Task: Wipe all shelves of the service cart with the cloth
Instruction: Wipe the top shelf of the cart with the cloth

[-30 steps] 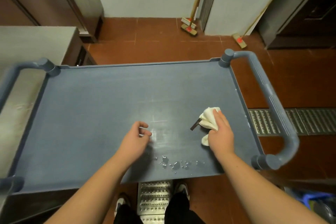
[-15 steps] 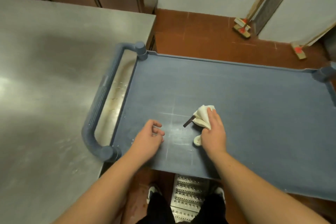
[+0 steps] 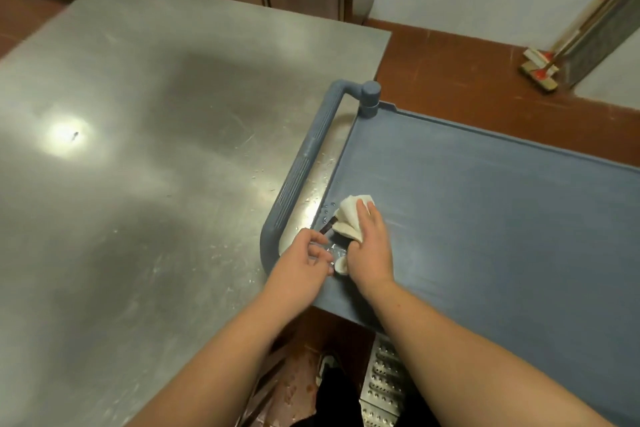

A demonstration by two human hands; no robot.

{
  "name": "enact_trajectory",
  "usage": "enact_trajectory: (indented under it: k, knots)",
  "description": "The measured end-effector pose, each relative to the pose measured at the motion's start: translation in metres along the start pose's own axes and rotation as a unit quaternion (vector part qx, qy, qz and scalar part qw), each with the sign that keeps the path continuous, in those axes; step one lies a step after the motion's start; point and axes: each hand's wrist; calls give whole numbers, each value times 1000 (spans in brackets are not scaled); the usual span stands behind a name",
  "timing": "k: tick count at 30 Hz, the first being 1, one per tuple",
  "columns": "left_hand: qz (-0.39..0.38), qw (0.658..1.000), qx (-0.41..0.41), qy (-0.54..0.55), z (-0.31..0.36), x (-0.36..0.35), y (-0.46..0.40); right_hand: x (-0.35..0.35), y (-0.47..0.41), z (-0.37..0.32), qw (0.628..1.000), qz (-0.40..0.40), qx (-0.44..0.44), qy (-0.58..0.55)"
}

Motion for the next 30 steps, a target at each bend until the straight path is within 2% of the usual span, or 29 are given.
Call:
enact_trajectory:
  k: [4,8,14,24,30]
  knots:
    - [-23,1000,-12,-18,6,-18,-2,31,4,22,999,-3,21,31]
    - [-58,997,-41,-35,26,-62,0,84,13,66,997,53,-37,31]
    - [-115,989,-70,-63,54,-159,20,174,33,150,989,115,-94,22]
    - [-182,976,-65,-101,95,-355,77,357,73,291,970,181,-163,7]
    - [-199,963,-100,-151,120,-432,103,417,87,337,964,205,-166,-18]
Point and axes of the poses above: each hand's wrist, its own y-axis away from the middle knuckle, its own x-axis out of the back of the hand, z = x × y, and after that the axes turned 6 degrees about z, right-handed
